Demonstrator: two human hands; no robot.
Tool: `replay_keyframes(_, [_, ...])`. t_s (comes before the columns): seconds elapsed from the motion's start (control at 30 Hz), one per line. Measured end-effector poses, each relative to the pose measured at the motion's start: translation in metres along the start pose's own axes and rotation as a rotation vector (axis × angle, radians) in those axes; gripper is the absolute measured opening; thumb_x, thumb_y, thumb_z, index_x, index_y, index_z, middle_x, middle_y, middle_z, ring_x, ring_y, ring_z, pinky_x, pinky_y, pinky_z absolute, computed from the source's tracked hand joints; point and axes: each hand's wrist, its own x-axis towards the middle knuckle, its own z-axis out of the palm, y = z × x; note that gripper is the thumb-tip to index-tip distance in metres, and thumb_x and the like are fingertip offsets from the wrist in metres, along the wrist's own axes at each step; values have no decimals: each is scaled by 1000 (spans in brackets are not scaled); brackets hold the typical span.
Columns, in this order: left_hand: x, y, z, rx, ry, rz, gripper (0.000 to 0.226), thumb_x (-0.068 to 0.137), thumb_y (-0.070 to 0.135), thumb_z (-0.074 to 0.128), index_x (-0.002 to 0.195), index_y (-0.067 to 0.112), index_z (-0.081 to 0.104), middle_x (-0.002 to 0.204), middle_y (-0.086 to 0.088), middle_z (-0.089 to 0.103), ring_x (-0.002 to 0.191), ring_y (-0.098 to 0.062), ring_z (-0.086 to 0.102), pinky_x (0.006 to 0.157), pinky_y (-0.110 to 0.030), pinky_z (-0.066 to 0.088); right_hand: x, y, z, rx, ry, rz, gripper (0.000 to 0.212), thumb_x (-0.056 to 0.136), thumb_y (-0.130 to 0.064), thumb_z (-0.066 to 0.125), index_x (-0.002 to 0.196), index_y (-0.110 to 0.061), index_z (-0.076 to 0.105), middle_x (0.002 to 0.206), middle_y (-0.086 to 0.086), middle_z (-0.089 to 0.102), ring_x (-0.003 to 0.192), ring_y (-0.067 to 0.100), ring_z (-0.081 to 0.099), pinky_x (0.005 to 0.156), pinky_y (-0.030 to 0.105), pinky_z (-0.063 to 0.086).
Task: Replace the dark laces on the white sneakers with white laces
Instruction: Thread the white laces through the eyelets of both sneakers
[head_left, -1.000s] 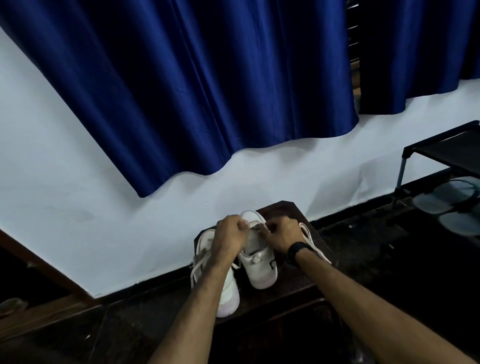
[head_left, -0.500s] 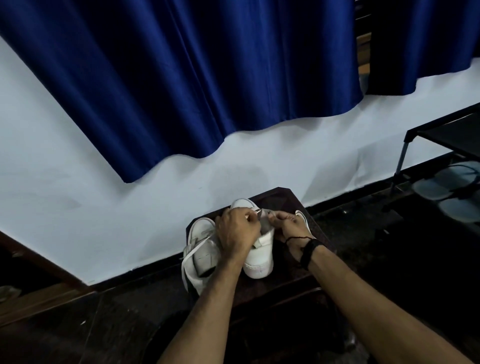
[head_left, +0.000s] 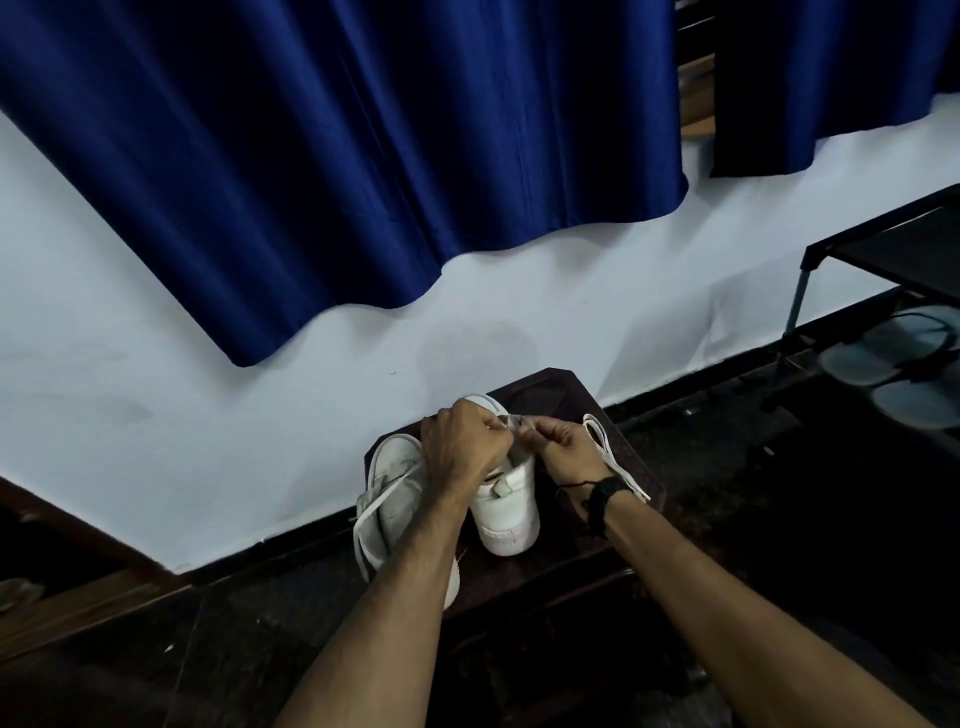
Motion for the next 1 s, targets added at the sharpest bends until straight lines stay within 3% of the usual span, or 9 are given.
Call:
replay_keyframes(0.2, [2,-13,11,41,43,34,17,78,33,60,80,31,77,86,-5,73,89,-30,64,84,-35,44,5,-8,-1,26,-13,89,31,98,-31,54,99,-7,74,95,10,73,90,19,68,87,32,52])
replay_keyframes(0.4, [6,-27,28,129,166,120,22,86,40,57,92,31,76,87,1,74,92,-21,62,86,-37,36,23,-7,9,-122,111,159,11,85,-13,69,75,-15,72,86,12,74,83,22,66,89,42,55])
replay_keyframes(0.57, [7,-27,30,116,185,177,20,85,40,60,92,31,76,88,5,74,94,-19,59,85,-37,36,22,-11,15,-421,232,14,13,92,-11,54,82,-18,57,87,3,68,85,19,61,84,33,48])
replay_keyframes(0.67, [3,-28,28,68,257,207,11,77,36,69,82,28,73,83,7,70,87,-22,57,78,-37,39,19,-29,20,137,445,34,23,94,-3,43,79,-20,47,71,5,65,70,24,64,70,33,54])
replay_keyframes(0.73, [1,-29,26,21,317,189,14,70,35,75,81,28,70,83,9,64,86,-21,54,75,-37,40,19,-53,6,613,520,27,29,93,3,32,78,-19,43,58,2,52,45,15,52,48,24,50])
replay_keyframes(0.77, [0,-29,26,9,341,175,19,66,33,77,82,29,69,85,9,62,86,-20,53,76,-37,41,18,-66,-7,650,522,-2,30,93,3,29,78,-19,42,58,2,48,38,10,44,43,20,45])
replay_keyframes(0.83, [-2,-28,26,26,366,149,32,59,27,75,90,29,68,89,8,60,89,-21,53,77,-38,42,14,-88,-36,300,459,-91,24,93,-6,36,79,-20,47,68,5,51,42,6,41,43,19,37])
replay_keyframes(0.9, [-5,-27,26,84,374,88,45,54,19,71,98,26,65,95,3,58,94,-24,54,80,-39,41,5,-100,-55,-500,266,-181,11,89,-22,50,84,-18,60,84,6,63,66,13,58,60,27,45])
replay_keyframes(1.0, [-12,-27,21,99,376,-78,55,51,9,67,104,19,58,101,-5,58,99,-29,55,83,-41,41,-11,-98,-56,-1474,-103,-19,30,91,-42,53,109,-22,65,111,10,66,104,29,62,84,34,48])
